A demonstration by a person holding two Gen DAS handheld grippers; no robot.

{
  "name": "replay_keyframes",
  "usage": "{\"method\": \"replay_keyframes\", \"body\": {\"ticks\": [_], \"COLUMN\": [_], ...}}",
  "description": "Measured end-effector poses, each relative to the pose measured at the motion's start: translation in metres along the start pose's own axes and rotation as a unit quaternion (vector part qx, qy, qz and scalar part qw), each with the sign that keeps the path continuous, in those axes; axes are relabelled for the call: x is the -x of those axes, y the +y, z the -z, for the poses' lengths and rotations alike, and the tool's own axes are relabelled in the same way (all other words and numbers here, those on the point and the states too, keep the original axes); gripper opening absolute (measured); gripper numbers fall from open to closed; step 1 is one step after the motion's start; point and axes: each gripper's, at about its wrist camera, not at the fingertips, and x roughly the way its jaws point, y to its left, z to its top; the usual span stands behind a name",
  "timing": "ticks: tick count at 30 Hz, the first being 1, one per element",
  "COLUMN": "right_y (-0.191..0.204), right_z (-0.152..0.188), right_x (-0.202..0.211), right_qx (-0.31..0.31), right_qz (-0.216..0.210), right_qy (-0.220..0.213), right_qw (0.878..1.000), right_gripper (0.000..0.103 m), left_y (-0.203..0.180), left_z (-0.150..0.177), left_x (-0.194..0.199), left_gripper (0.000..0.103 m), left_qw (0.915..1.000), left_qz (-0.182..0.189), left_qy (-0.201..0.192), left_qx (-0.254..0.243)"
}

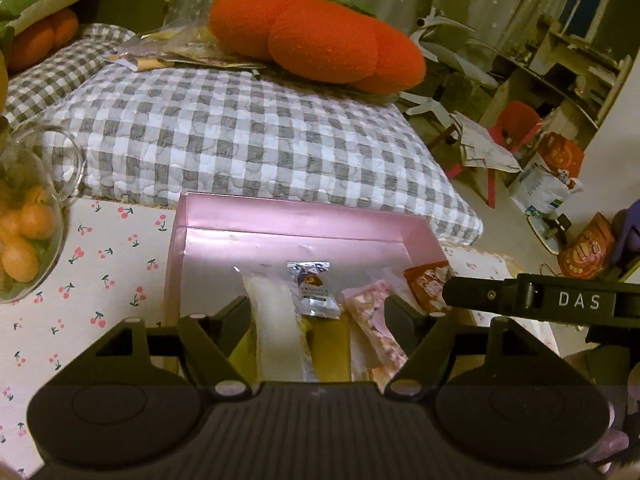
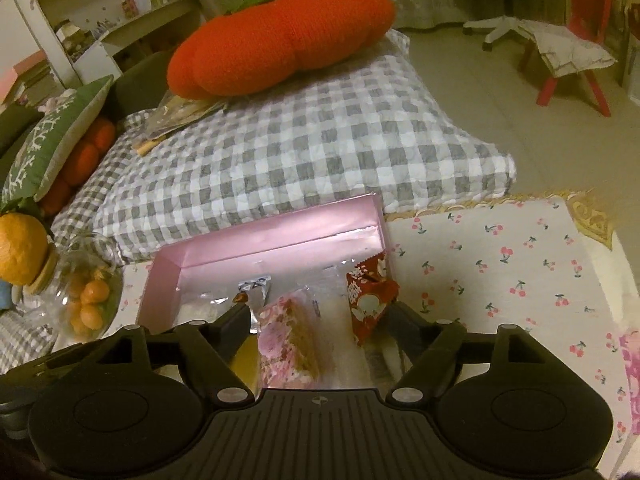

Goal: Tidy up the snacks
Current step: 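Withdraw both tools from the box and move them toward the remaining snacks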

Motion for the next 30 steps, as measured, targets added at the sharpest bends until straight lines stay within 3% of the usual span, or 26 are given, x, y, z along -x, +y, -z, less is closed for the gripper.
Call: {"method": "replay_keyframes", "body": {"ticks": [13,23,30], "right_y": [0.005,0.019,0.018], "right_z": [0.024,0.068,0.096], "right_x": [0.044,0.07,0.082], "right_qx": [0.027,0.079,0.078], "right_qz": [0.03,0.038,0.04], "right_qy": [-0.011,-0.012,-0.006], "right_qw": [0.999,0.996,0.996], "right_gripper": [0.085,0.09,0.09], "left_y": [-0.003,0.0,0.007], "left_z": [0.026,0.06,0.084], "left_x": [0.042,0.069,0.081], "left_gripper": [0.087,0.094,0.097], "left_qw": [0.9999,0.9998,0.9995], "left_qz": [-0.004,-0.002,-0.016], "left_qy": [0.001,0.01,0.027], "left_qx": [-0.011,-0.02,-0.008]}}
